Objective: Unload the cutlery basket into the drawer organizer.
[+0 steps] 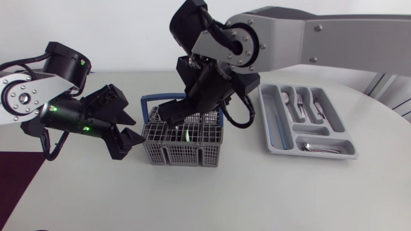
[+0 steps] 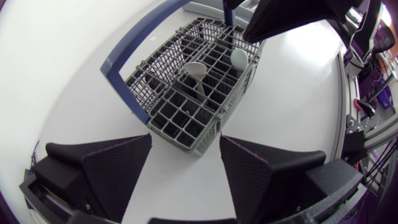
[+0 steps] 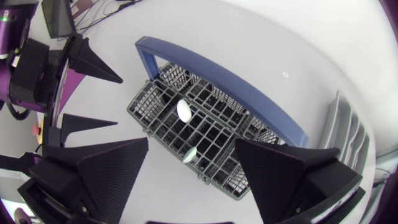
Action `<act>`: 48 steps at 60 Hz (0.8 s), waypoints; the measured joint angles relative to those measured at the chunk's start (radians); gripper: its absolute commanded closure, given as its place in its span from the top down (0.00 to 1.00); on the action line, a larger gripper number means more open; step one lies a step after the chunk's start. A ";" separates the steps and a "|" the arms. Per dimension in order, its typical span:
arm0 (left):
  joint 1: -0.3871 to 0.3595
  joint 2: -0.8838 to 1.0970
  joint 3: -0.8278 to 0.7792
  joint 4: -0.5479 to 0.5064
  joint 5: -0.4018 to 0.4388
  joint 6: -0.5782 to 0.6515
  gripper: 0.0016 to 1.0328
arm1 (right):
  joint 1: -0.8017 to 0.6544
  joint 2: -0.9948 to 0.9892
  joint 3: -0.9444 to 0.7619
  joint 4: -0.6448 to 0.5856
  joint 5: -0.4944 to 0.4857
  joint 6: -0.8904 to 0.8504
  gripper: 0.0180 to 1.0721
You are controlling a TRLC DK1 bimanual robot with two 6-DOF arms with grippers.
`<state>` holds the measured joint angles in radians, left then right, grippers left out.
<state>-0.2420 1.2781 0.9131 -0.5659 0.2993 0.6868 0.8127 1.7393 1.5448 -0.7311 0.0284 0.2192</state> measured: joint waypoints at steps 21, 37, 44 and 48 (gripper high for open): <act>0.008 0.006 -0.016 0.000 0.003 0.018 0.91 | 0.003 0.075 0.134 -0.190 0.022 0.238 0.90; 0.013 0.006 -0.018 0.003 0.007 0.022 0.91 | 0.003 0.134 0.138 -0.173 0.032 0.361 0.90; 0.013 0.006 -0.022 0.003 0.007 0.022 0.91 | 0.003 0.164 0.149 -0.163 0.049 0.388 0.87; 0.013 0.006 -0.024 0.003 0.007 0.022 0.91 | 0.003 0.179 0.150 -0.162 0.052 0.401 0.82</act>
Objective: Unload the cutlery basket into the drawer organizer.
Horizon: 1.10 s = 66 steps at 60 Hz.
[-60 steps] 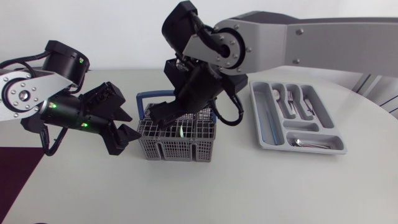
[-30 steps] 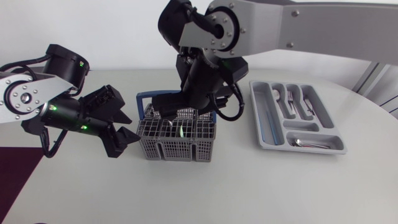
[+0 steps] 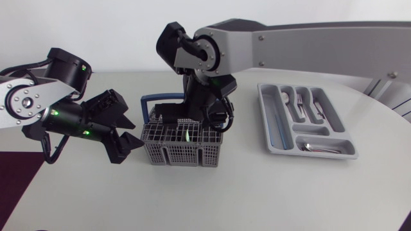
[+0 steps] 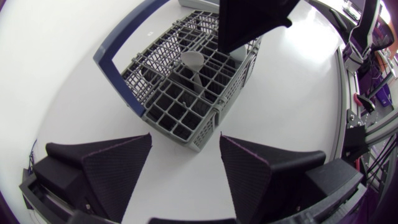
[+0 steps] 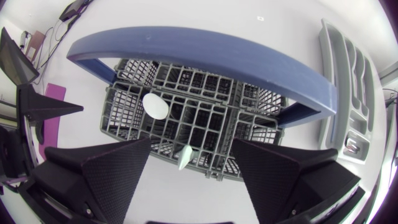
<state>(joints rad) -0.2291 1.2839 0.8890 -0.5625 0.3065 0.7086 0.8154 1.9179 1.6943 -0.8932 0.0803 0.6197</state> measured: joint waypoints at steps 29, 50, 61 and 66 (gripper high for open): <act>0.000 0.000 -0.001 0.000 0.000 0.000 0.91 | -0.006 0.013 0.000 0.037 0.067 0.028 0.42; 0.000 0.000 -0.001 0.000 0.000 0.000 0.91 | -0.005 0.013 0.000 0.031 -0.018 0.035 0.42; 0.000 0.000 -0.001 0.000 0.000 0.000 0.91 | 0.002 0.013 0.000 0.002 -0.056 0.036 0.42; -0.001 0.003 -0.001 0.000 0.001 0.000 0.91 | 0.004 0.013 0.000 -0.009 -0.069 0.036 0.41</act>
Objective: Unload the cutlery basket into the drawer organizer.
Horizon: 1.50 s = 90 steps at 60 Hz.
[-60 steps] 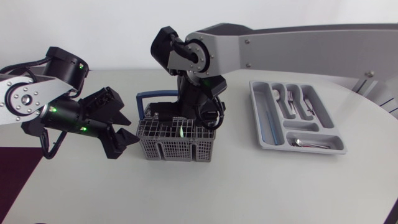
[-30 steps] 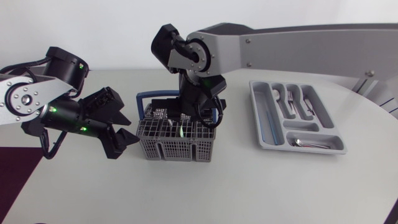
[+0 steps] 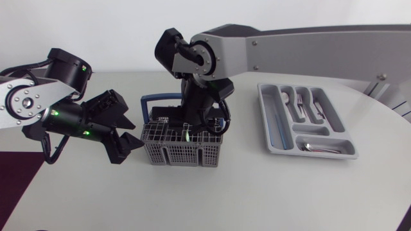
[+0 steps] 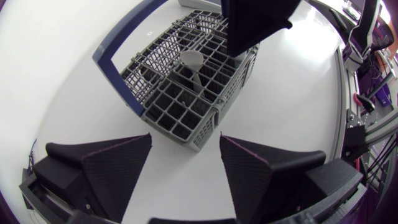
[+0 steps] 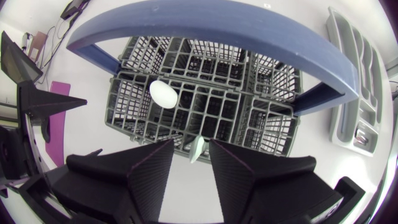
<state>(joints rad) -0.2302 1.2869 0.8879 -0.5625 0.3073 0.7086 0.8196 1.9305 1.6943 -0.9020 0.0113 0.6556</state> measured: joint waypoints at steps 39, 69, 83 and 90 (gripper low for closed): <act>-0.015 0.053 0.004 0.008 0.002 0.000 0.91 | 0.004 0.003 -0.001 -0.011 0.042 0.000 0.27; -0.023 0.056 0.004 0.008 0.002 0.000 0.91 | 0.026 0.013 -0.006 0.004 0.044 -0.005 0.06; -0.023 0.056 0.004 0.008 0.002 0.000 0.91 | 0.026 0.012 -0.011 0.012 0.045 -0.011 0.06; -0.023 0.059 0.004 0.010 0.002 0.000 0.91 | 0.026 0.007 -0.013 0.012 0.045 -0.013 0.06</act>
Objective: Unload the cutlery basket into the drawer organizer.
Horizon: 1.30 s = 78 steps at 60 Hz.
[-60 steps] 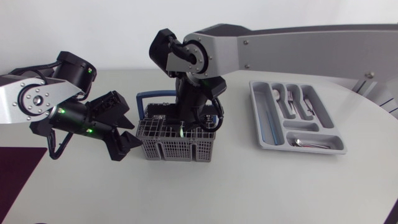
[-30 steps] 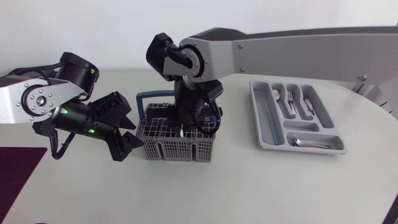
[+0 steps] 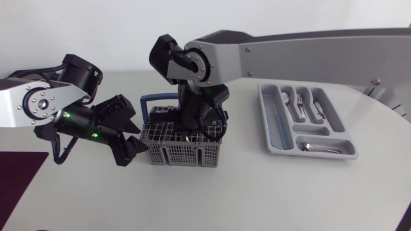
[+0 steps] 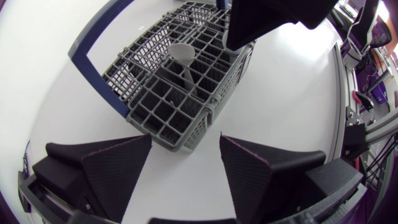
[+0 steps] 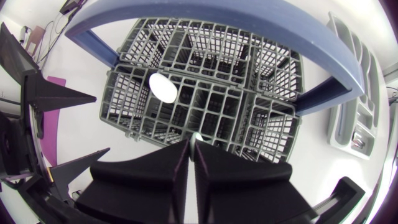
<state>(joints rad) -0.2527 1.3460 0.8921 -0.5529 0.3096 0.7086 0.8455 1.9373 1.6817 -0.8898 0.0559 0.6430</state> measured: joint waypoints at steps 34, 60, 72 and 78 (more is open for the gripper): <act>0.000 0.005 0.000 0.005 0.000 0.000 0.91 | -0.003 -0.111 0.026 -0.032 -0.081 -0.041 0.06; -0.006 0.004 0.000 0.005 0.000 0.000 0.91 | -0.021 -0.198 0.078 -0.081 -0.105 -0.045 0.06; -0.006 -0.006 0.000 0.005 0.000 0.000 0.91 | -0.060 -0.245 0.097 -0.118 -0.109 -0.053 0.06; -0.006 -0.009 0.000 0.005 0.000 0.000 0.91 | -0.087 -0.286 0.103 -0.145 -0.109 -0.068 0.06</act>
<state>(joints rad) -0.2584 1.3373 0.8921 -0.5480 0.3096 0.7082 0.7589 1.6512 1.7847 -1.0344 -0.0528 0.5755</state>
